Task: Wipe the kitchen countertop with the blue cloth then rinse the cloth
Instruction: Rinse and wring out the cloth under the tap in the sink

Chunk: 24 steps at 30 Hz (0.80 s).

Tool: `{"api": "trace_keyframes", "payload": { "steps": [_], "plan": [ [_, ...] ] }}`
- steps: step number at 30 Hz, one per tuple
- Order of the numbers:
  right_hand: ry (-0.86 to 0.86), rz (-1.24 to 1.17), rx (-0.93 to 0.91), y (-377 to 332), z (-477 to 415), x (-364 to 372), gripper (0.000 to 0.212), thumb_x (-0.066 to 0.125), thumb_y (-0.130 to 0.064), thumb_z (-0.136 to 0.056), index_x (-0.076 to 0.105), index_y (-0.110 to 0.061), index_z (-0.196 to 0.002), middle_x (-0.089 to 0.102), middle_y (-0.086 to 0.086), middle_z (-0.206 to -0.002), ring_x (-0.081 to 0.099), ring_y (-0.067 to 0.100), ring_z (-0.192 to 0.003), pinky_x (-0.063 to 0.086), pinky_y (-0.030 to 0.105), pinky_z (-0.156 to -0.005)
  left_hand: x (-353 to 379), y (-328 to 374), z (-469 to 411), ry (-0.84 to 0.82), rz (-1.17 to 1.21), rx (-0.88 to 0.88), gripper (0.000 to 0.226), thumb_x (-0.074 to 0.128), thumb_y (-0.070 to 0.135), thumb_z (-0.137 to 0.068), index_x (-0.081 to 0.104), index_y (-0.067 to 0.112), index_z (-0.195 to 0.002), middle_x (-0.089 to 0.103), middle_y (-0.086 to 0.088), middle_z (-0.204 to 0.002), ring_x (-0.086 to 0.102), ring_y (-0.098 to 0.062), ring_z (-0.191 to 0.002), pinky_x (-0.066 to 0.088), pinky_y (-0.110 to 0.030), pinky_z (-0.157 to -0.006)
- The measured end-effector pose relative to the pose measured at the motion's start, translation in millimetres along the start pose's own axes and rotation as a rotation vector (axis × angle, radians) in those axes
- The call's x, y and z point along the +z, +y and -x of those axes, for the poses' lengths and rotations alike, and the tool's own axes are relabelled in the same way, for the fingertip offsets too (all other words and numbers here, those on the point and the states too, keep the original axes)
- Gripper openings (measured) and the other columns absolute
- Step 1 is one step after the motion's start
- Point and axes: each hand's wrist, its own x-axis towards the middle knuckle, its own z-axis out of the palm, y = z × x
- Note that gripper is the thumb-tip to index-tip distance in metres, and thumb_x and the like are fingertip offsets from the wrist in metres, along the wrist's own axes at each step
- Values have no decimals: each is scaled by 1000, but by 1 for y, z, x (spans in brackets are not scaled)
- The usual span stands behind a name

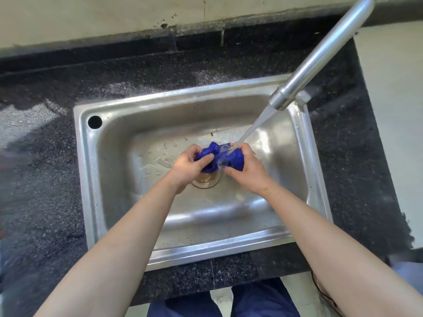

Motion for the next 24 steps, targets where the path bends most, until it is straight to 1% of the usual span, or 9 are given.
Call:
{"api": "trace_keyframes", "payload": {
  "steps": [3,7,9,11,14,16,19,22,24],
  "plan": [
    [-6,224,20,-4,3,-30,71,76,-22,-82,42,-20,-144,56,7,-127,55,22,-111,44,30,-94,-11,19,11,118,170,-16,18,68,15,-94,50,12,-93,62,-21,-101,67,-35,-94,57,-55,-89],
    [-46,620,55,-9,12,-54,30,67,-42,-87,60,-23,-109,53,0,-100,59,24,-93,41,31,-70,-24,36,24,189,277,6,35,73,10,-90,49,3,-115,64,-21,-108,70,-29,-92,59,-48,-86],
    [22,673,15,-12,17,-52,27,61,-44,-90,60,-19,-98,50,0,-94,55,24,-86,36,31,-65,-24,41,30,205,305,24,43,76,7,-86,47,3,-118,65,-19,-105,70,-28,-89,60,-45,-84],
    [95,740,-54,-13,18,-48,28,57,-43,-92,62,-16,-98,53,4,-99,54,28,-94,37,32,-68,-24,39,33,263,302,37,43,75,6,-86,44,7,-116,64,-14,-101,68,-26,-87,59,-43,-82],
    [46,585,-102,-15,22,-42,24,58,-36,-93,63,-17,-106,55,4,-107,50,30,-109,41,35,-85,-25,25,31,341,-32,41,50,72,9,-85,38,17,-121,61,-5,-104,64,-25,-93,56,-43,-87],
    [-36,376,-154,-22,27,-39,15,60,-24,-93,61,-16,-106,55,3,-102,53,25,-101,40,33,-83,-26,10,31,288,-285,44,80,76,10,-79,28,20,-142,51,-11,-130,57,-26,-115,49,-41,-101],
    [-82,258,-219,-32,35,-35,23,59,-15,-92,60,-17,-115,57,1,-103,51,15,-94,35,25,-80,-17,-6,38,142,-621,107,124,90,31,-67,8,27,-159,16,-19,-157,20,-30,-147,24,-41,-118],
    [-111,212,-216,-26,43,-32,30,58,-14,-93,59,-17,-123,59,1,-111,53,15,-100,36,22,-84,3,-12,39,90,-692,157,138,82,69,-47,7,38,-158,6,-20,-161,4,-30,-152,20,-45,-121],
    [-95,166,-191,-20,48,-36,32,58,-14,-93,59,-20,-125,59,0,-113,56,16,-102,41,26,-90,18,-16,35,49,-746,190,134,81,70,-48,7,42,-157,6,-20,-161,0,-28,-152,21,-46,-120]
  ]
}}
